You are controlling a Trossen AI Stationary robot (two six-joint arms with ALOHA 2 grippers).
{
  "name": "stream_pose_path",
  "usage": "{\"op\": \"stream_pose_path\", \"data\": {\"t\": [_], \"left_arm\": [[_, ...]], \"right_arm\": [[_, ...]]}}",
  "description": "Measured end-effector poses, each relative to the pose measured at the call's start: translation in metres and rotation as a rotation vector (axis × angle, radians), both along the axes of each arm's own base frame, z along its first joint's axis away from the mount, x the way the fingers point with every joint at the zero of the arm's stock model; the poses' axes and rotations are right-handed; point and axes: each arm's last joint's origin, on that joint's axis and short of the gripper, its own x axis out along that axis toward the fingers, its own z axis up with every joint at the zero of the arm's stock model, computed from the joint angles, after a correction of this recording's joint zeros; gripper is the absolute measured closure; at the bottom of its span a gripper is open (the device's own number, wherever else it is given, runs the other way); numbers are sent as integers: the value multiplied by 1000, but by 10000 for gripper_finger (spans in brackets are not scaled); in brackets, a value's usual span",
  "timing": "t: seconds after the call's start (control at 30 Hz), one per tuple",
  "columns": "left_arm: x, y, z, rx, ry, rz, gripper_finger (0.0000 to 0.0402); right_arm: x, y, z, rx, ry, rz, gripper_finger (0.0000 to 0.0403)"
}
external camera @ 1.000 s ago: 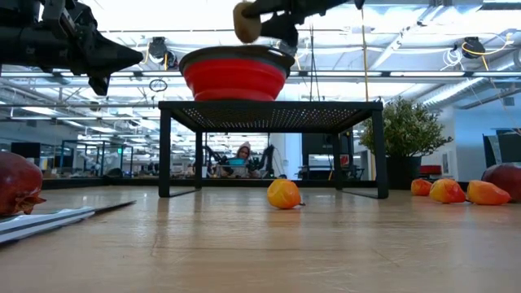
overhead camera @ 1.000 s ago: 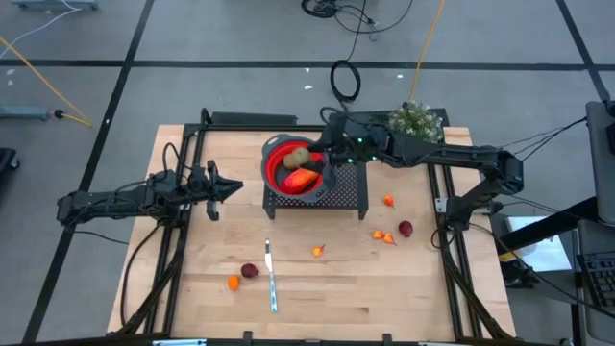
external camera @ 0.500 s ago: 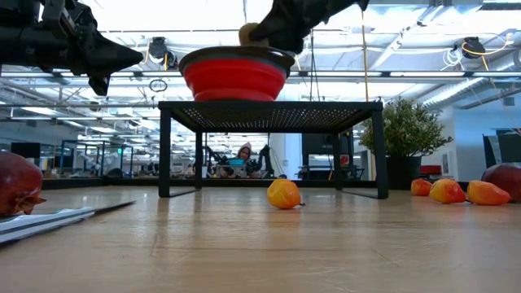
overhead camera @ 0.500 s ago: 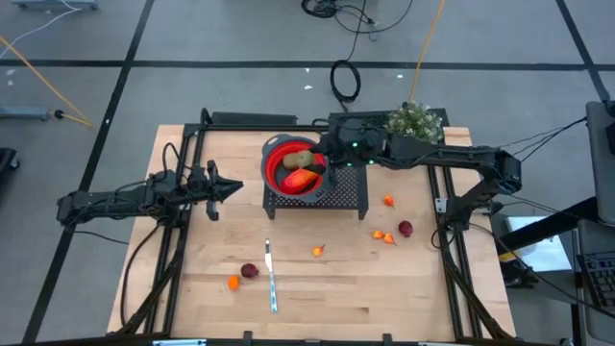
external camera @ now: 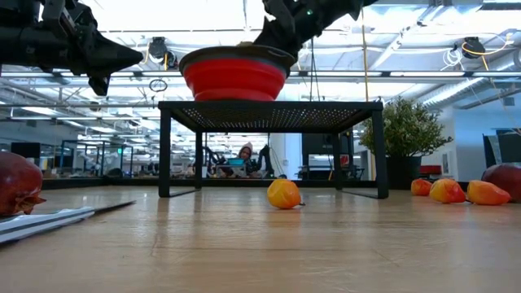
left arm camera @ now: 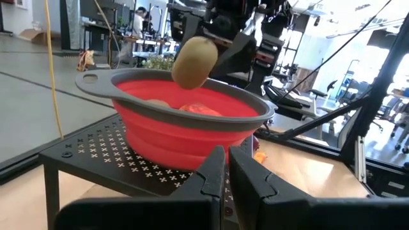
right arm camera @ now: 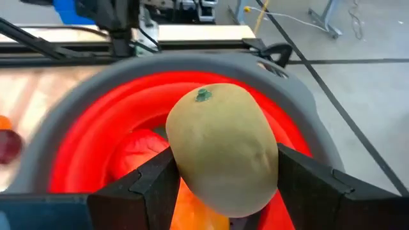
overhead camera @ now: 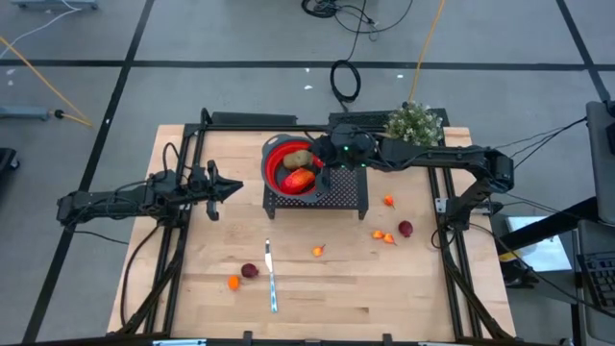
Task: Pick & Place Fruit
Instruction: Put the kiwi into the strainer on the shelf
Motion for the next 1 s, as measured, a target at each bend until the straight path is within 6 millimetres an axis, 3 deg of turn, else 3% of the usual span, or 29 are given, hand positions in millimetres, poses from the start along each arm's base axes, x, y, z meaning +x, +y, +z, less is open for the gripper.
{"op": "stream_pose_path", "data": {"t": [0.67, 1.0], "left_arm": [[0, 0, 0, 3, 1, 1, 382], [0, 0, 0, 3, 1, 1, 382]], "right_arm": [[0, 0, -1, -36, 15, 21, 174], [-1, 0, -3, 13, 26, -3, 138]]}}
